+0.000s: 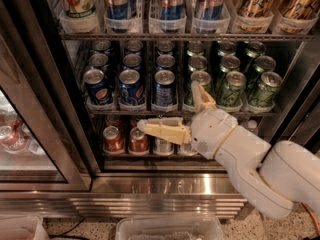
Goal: Pick pepsi can from middle shelf of fridge
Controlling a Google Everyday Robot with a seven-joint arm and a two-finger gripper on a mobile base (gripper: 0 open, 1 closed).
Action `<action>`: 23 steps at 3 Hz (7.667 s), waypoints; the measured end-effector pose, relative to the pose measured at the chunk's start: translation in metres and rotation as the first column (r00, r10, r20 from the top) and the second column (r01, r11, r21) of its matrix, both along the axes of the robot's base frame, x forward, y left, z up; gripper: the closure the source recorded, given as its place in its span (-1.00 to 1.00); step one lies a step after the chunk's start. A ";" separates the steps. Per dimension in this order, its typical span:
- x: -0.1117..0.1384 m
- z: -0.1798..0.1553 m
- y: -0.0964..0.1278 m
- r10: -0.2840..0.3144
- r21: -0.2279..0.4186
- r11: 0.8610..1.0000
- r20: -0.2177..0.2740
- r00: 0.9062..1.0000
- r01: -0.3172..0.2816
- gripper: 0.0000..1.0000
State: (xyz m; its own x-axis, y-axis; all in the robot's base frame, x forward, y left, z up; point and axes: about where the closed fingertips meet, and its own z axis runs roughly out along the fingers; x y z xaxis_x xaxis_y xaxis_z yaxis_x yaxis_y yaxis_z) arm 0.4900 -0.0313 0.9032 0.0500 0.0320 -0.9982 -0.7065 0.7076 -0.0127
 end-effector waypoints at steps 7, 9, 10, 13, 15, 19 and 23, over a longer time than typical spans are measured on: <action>-0.026 0.032 0.072 -0.133 0.137 0.984 0.156 0.979 0.112 -1.00; -0.014 -0.005 0.073 -0.175 0.043 0.984 0.038 0.984 0.173 -1.00; -0.010 -0.027 0.073 -0.188 0.002 0.982 0.034 0.982 0.188 -1.00; 0.005 -0.056 0.089 -0.182 -0.015 0.983 -0.051 0.982 0.182 -1.00; 0.008 -0.061 0.099 -0.167 -0.025 0.986 -0.043 0.985 0.166 -1.00; 0.015 -0.065 0.123 -0.314 -0.024 0.949 -0.017 0.949 0.313 -1.00; 0.027 -0.068 0.076 -0.331 -0.044 0.943 0.004 0.943 0.331 -1.00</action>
Offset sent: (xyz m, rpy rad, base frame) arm 0.0058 0.0291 0.0075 -0.0156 -0.0841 -0.0027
